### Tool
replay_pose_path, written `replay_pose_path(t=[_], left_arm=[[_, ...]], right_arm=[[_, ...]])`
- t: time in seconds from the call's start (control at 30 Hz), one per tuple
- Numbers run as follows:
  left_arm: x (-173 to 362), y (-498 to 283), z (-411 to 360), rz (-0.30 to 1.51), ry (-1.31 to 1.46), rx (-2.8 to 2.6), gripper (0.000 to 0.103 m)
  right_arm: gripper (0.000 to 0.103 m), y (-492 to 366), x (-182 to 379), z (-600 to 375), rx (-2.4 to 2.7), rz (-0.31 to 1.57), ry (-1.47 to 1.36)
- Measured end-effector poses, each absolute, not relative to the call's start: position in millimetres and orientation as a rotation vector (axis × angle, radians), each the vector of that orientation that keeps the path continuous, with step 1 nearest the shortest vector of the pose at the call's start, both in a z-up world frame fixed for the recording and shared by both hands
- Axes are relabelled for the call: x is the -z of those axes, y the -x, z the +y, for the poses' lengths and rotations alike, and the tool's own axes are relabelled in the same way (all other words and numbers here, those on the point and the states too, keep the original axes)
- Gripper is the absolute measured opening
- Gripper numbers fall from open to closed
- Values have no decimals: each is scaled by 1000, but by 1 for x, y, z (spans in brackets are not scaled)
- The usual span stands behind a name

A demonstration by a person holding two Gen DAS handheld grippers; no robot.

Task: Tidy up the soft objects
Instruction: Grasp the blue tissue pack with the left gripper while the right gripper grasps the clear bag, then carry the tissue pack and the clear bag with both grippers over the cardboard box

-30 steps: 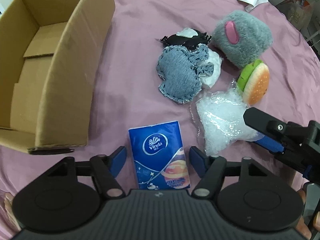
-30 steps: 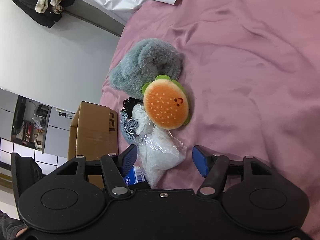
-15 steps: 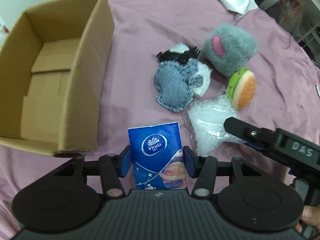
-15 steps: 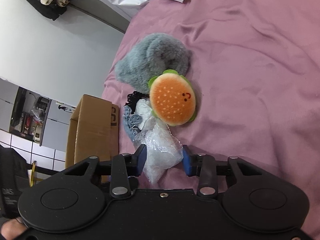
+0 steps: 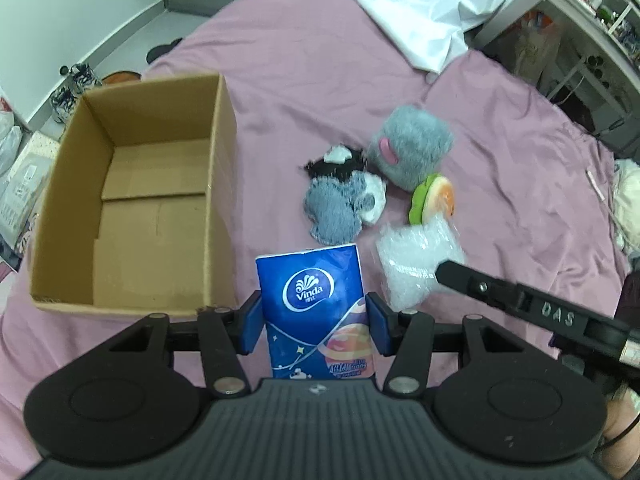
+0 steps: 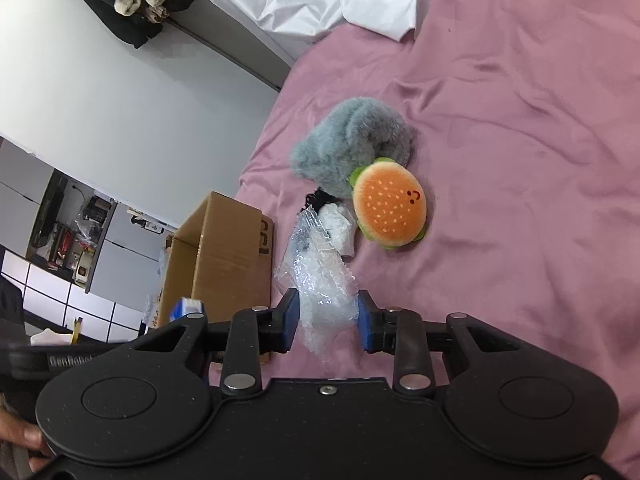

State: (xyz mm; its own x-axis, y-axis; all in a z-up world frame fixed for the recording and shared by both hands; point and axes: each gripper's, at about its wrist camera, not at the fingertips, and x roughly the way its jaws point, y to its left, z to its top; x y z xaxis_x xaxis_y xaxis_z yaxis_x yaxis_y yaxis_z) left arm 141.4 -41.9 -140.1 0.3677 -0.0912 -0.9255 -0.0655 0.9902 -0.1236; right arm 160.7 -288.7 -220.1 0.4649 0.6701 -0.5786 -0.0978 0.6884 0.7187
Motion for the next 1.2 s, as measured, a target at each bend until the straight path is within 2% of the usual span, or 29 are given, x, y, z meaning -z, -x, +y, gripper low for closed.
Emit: replay_pose_path(t=[0.6, 1.2], left_arm=[[101, -149, 9, 1021, 264, -6, 52], [111, -177, 82, 975, 376, -118, 52]], right_arm=[[29, -159, 177, -282, -488, 809, -696], [29, -191, 157, -206, -586, 749, -684]])
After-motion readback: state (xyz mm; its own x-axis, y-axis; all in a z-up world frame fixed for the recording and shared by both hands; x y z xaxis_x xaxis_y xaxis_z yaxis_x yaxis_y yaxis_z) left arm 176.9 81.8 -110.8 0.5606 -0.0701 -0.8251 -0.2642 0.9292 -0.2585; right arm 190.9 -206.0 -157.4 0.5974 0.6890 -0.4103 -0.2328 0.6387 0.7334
